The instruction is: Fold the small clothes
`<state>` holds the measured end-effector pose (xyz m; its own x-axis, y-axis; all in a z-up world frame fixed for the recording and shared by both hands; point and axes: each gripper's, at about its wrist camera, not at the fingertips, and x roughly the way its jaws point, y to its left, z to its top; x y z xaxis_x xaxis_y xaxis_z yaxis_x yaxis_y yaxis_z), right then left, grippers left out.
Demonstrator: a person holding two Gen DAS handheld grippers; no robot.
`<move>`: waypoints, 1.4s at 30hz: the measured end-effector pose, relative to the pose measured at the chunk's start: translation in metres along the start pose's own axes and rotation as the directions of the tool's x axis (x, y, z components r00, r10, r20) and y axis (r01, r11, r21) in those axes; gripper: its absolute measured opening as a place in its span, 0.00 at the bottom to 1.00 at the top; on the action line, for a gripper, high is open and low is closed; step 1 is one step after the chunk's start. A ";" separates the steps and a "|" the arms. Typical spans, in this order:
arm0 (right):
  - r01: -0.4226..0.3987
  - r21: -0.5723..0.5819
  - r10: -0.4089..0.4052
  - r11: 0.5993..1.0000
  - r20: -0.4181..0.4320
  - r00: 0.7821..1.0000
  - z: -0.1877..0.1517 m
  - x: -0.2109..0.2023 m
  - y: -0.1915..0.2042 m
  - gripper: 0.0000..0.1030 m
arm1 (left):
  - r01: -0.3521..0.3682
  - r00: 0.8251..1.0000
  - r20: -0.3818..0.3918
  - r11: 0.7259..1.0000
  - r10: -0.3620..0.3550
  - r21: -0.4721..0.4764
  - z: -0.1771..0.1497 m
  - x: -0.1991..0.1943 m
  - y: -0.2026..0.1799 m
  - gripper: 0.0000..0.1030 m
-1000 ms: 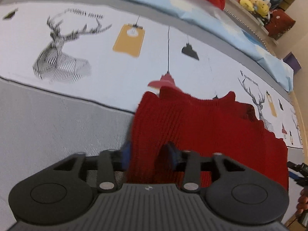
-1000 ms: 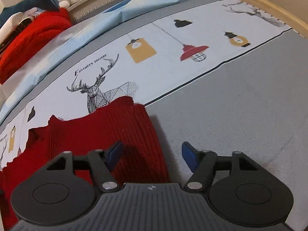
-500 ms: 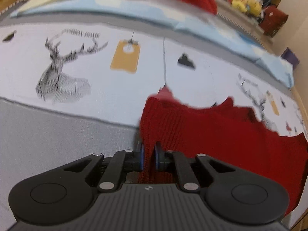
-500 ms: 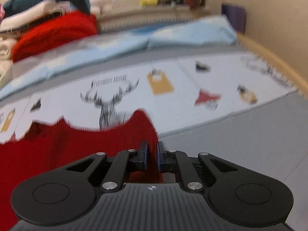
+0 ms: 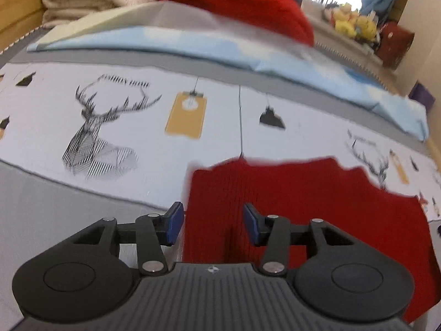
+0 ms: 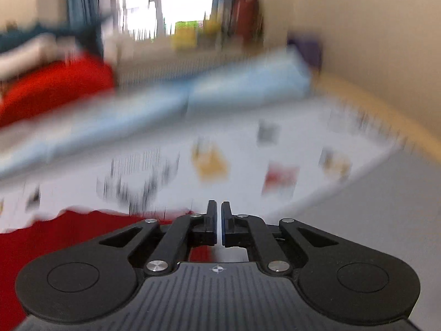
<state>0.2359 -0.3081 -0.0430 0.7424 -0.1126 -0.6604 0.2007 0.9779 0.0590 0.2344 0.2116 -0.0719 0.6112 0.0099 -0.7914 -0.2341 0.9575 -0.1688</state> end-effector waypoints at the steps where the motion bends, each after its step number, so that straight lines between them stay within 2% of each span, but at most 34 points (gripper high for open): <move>1: -0.015 0.010 0.016 1.000 -0.074 0.997 -0.004 0.008 0.000 0.25 | 0.001 1.000 -0.009 1.000 -0.001 -0.004 -0.001 -0.002 0.001 0.50; 2: -0.031 0.022 0.033 0.999 -0.122 0.992 -0.007 0.012 0.001 0.36 | 0.011 1.000 -0.021 1.000 -0.011 -0.011 -0.002 -0.002 0.003 0.51; 3: -0.050 0.035 0.056 0.998 -0.172 0.984 -0.011 0.015 0.000 0.57 | 0.028 0.999 -0.044 0.999 -0.029 -0.026 -0.004 -0.002 0.005 0.51; 4: -0.063 0.038 0.070 0.997 -0.210 0.975 -0.017 0.017 0.003 0.62 | 0.042 0.997 -0.064 0.998 -0.045 -0.046 -0.005 -0.002 0.008 0.51; 6: -0.086 0.018 0.088 0.996 -0.272 0.958 -0.025 0.018 0.005 0.62 | 0.059 0.994 -0.092 0.994 -0.067 -0.089 -0.009 -0.002 0.016 0.51; 9: -0.083 -0.017 0.072 0.996 -0.330 0.941 -0.034 0.016 0.007 0.60 | 0.059 0.991 -0.110 0.992 -0.071 -0.112 -0.012 -0.007 0.024 0.51; 11: -0.108 -0.005 0.100 0.994 -0.336 0.937 -0.038 0.012 0.006 0.37 | 0.056 0.992 -0.109 0.993 -0.067 -0.102 -0.015 -0.012 0.025 0.51; 12: -0.111 -0.005 0.103 0.994 -0.322 0.941 -0.037 0.009 0.005 0.22 | 0.058 0.992 -0.104 0.994 -0.067 -0.093 -0.016 -0.016 0.024 0.51; 13: -0.106 -0.021 0.095 0.994 -0.295 0.951 -0.038 0.001 0.006 0.13 | 0.061 0.993 -0.099 0.995 -0.070 -0.084 -0.017 -0.019 0.024 0.51; 15: -0.104 0.000 0.102 0.995 -0.214 0.972 -0.032 -0.013 0.004 0.11 | 0.068 0.993 -0.096 0.995 -0.075 -0.070 -0.019 -0.025 0.024 0.51; 17: -0.068 0.023 0.070 0.997 -0.142 0.987 -0.028 -0.021 -0.001 0.11 | 0.077 0.991 -0.108 0.996 -0.083 -0.050 -0.021 -0.028 0.023 0.51; 18: -0.056 0.045 0.062 0.997 -0.152 0.986 -0.028 -0.020 -0.004 0.11 | 0.079 0.989 -0.119 0.996 -0.084 -0.040 -0.023 -0.028 0.022 0.51; 21: -0.007 0.036 0.017 0.999 -0.273 0.962 -0.040 -0.004 -0.006 0.14 | 0.076 0.982 -0.174 0.997 -0.070 0.031 -0.032 -0.027 0.016 0.51; 22: 0.003 0.027 0.005 1.000 -0.290 0.957 -0.043 -0.001 -0.005 0.17 | 0.078 0.981 -0.182 0.996 -0.067 0.053 -0.036 -0.028 0.014 0.51; 25: 0.037 -0.011 -0.038 0.999 -0.265 0.963 -0.039 -0.009 0.000 0.32 | 0.101 0.974 -0.214 0.989 -0.075 0.112 -0.045 -0.029 0.010 0.51; 28: 0.059 -0.052 -0.068 0.997 -0.194 0.979 -0.035 -0.026 0.004 0.33 | 0.115 0.959 -0.276 0.982 -0.070 0.148 -0.057 -0.018 0.009 0.51; 30: 0.037 -0.085 -0.052 0.996 -0.182 0.982 -0.033 -0.029 0.007 0.35 | 0.077 0.944 -0.329 0.976 -0.005 0.206 -0.069 -0.005 0.007 0.51; 31: 0.015 -0.100 -0.037 0.995 -0.220 0.975 -0.036 -0.026 0.009 0.41 | 0.066 0.941 -0.337 0.972 0.015 0.227 -0.074 -0.003 0.006 0.53; 33: -0.016 -0.116 -0.027 0.993 -0.362 0.932 -0.050 -0.011 0.009 0.49 | 0.062 0.944 -0.329 0.973 0.015 0.223 -0.076 -0.006 0.007 0.53; 34: -0.017 -0.123 -0.034 0.992 -0.398 0.917 -0.056 -0.008 0.009 0.51 | 0.058 0.948 -0.319 0.974 0.015 0.220 -0.076 -0.011 0.008 0.52; 36: -0.020 -0.120 -0.027 0.993 -0.378 0.925 -0.052 -0.015 0.008 0.51 | 0.058 0.959 -0.283 0.973 0.007 0.222 -0.073 -0.022 0.008 0.52; 38: -0.025 -0.112 -0.016 0.993 -0.356 0.934 -0.048 -0.023 0.006 0.51 | 0.078 0.961 -0.276 0.973 -0.016 0.216 -0.073 -0.029 0.009 0.52; 40: -0.026 -0.118 -0.019 0.993 -0.367 0.930 -0.050 -0.026 0.001 0.51 | 0.070 0.950 -0.312 0.974 0.000 0.214 -0.079 -0.023 0.011 0.53; 42: -0.036 -0.118 -0.016 0.992 -0.414 0.910 -0.056 -0.024 -0.005 0.53 | 0.060 0.934 -0.358 0.973 0.024 0.221 -0.087 -0.013 0.014 0.53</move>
<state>0.1818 -0.3007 -0.0694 0.4074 -0.0451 -0.9121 0.0966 0.9953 -0.0061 0.1570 0.1996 -0.1149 0.2946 -0.0710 -0.9530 -0.0240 0.9964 -0.0817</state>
